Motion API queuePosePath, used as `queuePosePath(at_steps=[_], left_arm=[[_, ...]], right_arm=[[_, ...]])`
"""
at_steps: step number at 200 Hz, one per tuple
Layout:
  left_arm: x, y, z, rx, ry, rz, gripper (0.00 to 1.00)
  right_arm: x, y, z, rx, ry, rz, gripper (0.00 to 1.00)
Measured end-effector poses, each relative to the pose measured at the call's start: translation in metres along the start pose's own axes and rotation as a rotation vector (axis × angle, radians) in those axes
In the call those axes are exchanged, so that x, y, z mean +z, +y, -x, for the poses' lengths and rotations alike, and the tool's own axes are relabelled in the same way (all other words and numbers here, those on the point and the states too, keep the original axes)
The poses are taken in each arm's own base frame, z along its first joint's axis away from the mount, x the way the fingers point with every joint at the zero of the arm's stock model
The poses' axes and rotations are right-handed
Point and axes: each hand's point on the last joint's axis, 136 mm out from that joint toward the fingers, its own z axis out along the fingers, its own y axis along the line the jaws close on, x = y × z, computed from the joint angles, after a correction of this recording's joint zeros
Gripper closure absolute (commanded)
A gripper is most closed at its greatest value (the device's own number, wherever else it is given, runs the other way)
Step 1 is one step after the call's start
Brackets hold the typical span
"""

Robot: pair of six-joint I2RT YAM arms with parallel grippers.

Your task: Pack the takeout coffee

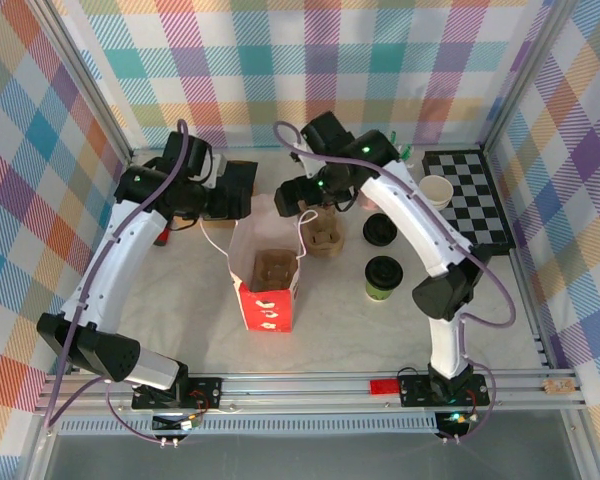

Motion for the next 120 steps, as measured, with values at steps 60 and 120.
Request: queuePosePath(at_steps=[60,120], left_arm=[[0.027,-0.010,-0.007,0.027,0.043,-0.012,0.55],[0.033,-0.018,-0.007,0.022,0.037,-0.011,0.84]], right_arm=[[0.028,-0.003,-0.014,-0.008,0.061,-0.030,0.55],[0.031,0.010,-0.019,-0.064,0.054,-0.062,0.95]])
